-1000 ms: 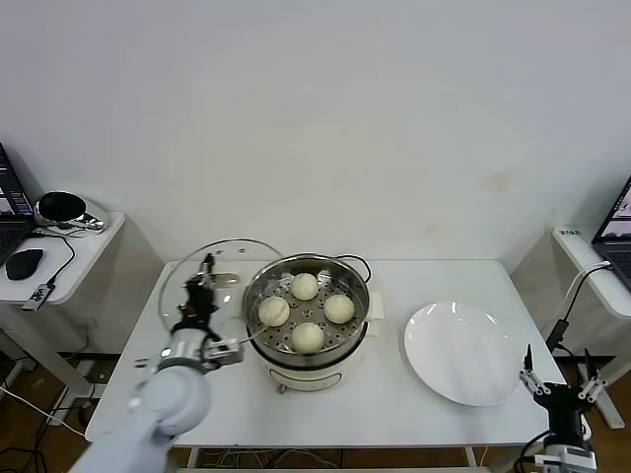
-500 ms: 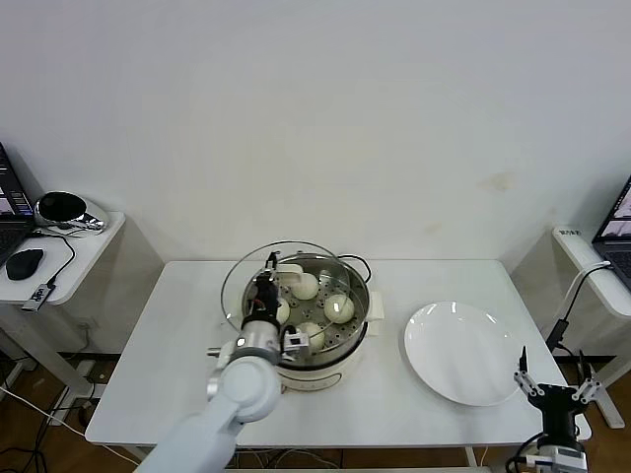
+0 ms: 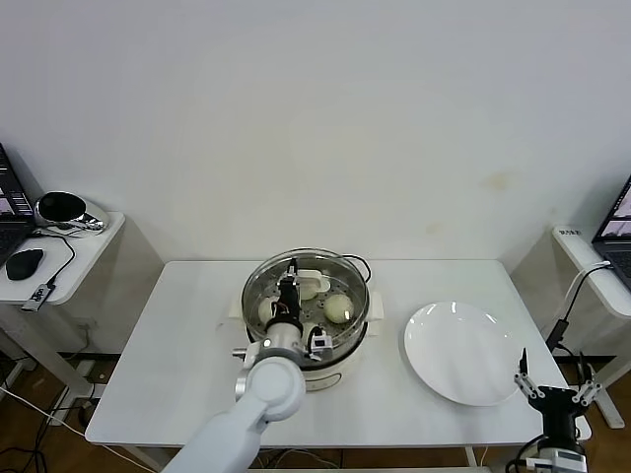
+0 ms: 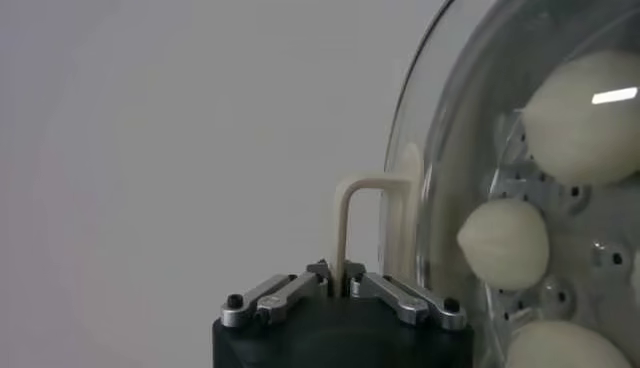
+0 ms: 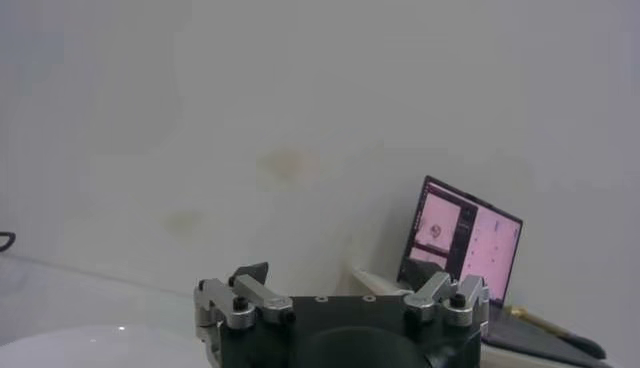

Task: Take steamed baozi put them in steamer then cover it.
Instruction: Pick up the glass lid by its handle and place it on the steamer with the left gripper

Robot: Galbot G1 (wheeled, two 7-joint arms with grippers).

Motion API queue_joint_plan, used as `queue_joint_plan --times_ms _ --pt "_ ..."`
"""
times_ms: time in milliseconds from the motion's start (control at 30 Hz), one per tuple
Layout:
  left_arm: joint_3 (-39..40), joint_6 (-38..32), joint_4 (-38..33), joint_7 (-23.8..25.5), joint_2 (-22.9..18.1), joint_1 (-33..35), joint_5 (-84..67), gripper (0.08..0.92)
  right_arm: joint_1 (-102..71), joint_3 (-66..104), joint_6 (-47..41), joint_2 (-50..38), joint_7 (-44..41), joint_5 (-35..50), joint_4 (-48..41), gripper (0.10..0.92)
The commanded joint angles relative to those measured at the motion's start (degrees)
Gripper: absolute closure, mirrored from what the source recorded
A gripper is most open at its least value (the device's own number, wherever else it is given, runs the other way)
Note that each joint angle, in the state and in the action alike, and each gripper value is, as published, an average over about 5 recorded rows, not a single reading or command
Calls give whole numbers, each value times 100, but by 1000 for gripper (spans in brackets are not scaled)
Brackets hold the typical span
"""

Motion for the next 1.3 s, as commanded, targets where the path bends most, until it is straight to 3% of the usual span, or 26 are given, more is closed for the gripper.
queue_joint_plan --times_ms 33,1033,1133,1300 --pt "95 1 181 60 -199 -21 143 850 17 -19 1 -6 3 -4 -20 203" --pt "-52 -150 321 -150 -255 144 138 850 -5 -69 22 -81 -17 53 -51 203" --pt "-69 -158 219 -206 -245 176 122 814 -9 -79 25 -93 -19 60 -48 203" --pt "-74 -138 -260 -257 -94 383 -35 672 -19 -87 26 -93 -28 61 -42 203"
